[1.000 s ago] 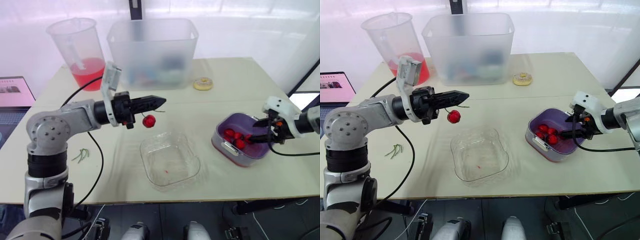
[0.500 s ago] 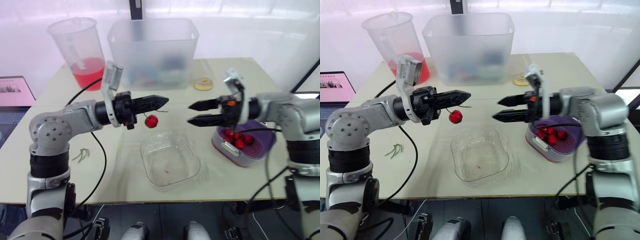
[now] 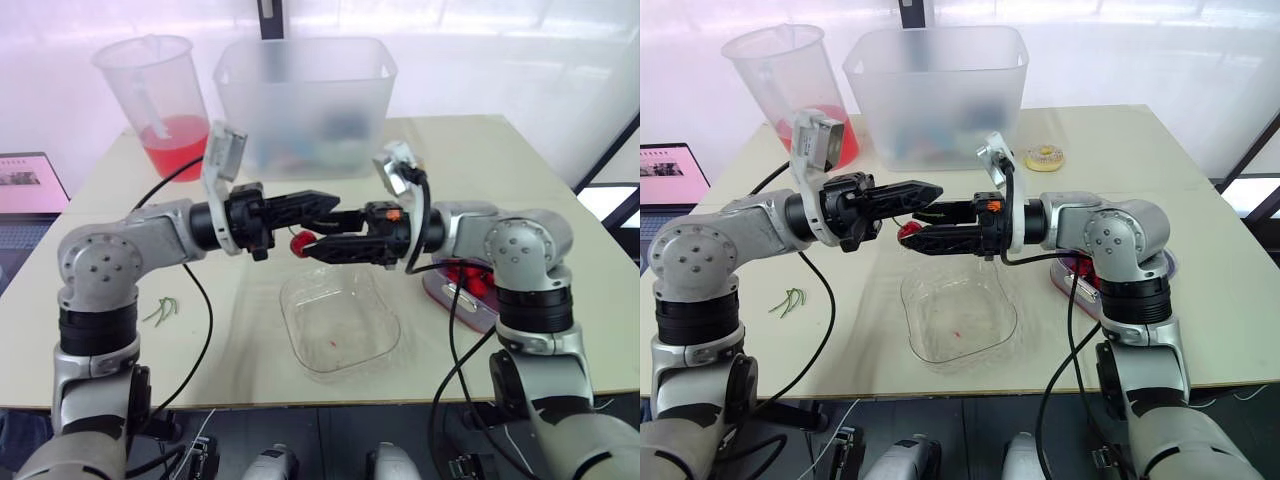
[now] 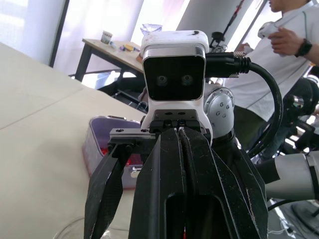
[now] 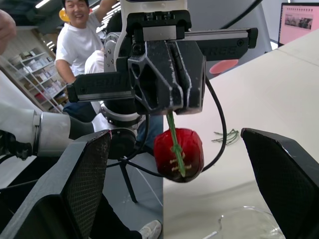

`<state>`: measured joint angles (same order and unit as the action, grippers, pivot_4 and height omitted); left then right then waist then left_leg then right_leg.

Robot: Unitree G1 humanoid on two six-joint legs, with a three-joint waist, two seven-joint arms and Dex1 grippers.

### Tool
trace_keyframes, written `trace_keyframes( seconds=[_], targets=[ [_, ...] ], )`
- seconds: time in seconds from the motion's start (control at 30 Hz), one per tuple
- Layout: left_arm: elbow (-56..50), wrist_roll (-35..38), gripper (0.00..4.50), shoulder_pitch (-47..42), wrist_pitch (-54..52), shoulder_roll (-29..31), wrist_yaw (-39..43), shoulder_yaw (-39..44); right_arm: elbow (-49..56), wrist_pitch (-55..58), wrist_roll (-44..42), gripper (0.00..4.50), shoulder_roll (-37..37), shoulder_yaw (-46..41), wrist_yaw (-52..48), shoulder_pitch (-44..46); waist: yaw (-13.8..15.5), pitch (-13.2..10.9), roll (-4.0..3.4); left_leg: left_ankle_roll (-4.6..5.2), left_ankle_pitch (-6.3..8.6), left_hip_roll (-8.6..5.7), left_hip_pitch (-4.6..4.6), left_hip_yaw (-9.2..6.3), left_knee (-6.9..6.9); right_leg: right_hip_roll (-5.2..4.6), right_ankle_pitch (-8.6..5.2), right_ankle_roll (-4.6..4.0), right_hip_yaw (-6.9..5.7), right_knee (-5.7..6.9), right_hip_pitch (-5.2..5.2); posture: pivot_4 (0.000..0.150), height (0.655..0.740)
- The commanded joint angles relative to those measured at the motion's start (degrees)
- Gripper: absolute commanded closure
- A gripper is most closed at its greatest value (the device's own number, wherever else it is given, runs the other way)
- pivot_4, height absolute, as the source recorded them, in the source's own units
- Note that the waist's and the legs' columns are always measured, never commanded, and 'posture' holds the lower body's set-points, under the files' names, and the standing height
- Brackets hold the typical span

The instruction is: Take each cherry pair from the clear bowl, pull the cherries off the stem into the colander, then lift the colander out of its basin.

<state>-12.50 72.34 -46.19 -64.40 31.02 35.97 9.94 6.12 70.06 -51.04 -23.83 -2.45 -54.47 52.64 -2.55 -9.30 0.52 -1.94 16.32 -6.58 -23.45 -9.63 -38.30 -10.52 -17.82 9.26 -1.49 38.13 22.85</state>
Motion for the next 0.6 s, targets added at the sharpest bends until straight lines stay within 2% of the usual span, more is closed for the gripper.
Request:
trace_keyframes(
  seconds=[0.03,0.13,0.2,0.6],
  targets=[
    [-1.8,1.5,4.50,-0.5,0.4,0.4,-0.4,1.0,1.8,-0.2,-1.7,0.04,0.9,0.1,1.3,0.2,0.0,0.0,0.00,0.00,0.00,0.00,0.00,0.00,0.00,0.00,0.00,0.00,0.00,0.00,0.00,0.150,0.7400],
    [-1.8,1.4,4.50,-0.3,0.5,0.4,-0.4,0.7,2.3,0.2,-2.6,0.90,2.3,0.6,2.6,-0.3,0.0,0.0,0.00,0.00,0.00,0.00,0.00,0.00,0.00,0.00,0.00,0.00,0.00,0.00,0.00,0.150,0.7400],
    [-1.7,1.4,4.50,-0.4,0.6,0.3,-0.5,0.7,3.3,-0.1,-2.6,1.80,2.4,1.8,2.8,-0.9,0.0,0.0,0.00,0.00,0.00,0.01,0.00,0.00,0.01,0.01,0.00,0.00,0.00,0.01,0.02,0.150,0.7400],
    [-1.2,0.7,4.50,-1.0,1.0,0.3,-0.1,0.4,2.4,-1.3,-3.6,1.80,3.2,1.8,4.3,-0.2,0.0,0.0,0.00,0.00,0.00,0.00,0.00,0.00,0.00,0.00,0.00,0.00,0.00,0.01,0.01,0.150,0.7400]
  ],
)
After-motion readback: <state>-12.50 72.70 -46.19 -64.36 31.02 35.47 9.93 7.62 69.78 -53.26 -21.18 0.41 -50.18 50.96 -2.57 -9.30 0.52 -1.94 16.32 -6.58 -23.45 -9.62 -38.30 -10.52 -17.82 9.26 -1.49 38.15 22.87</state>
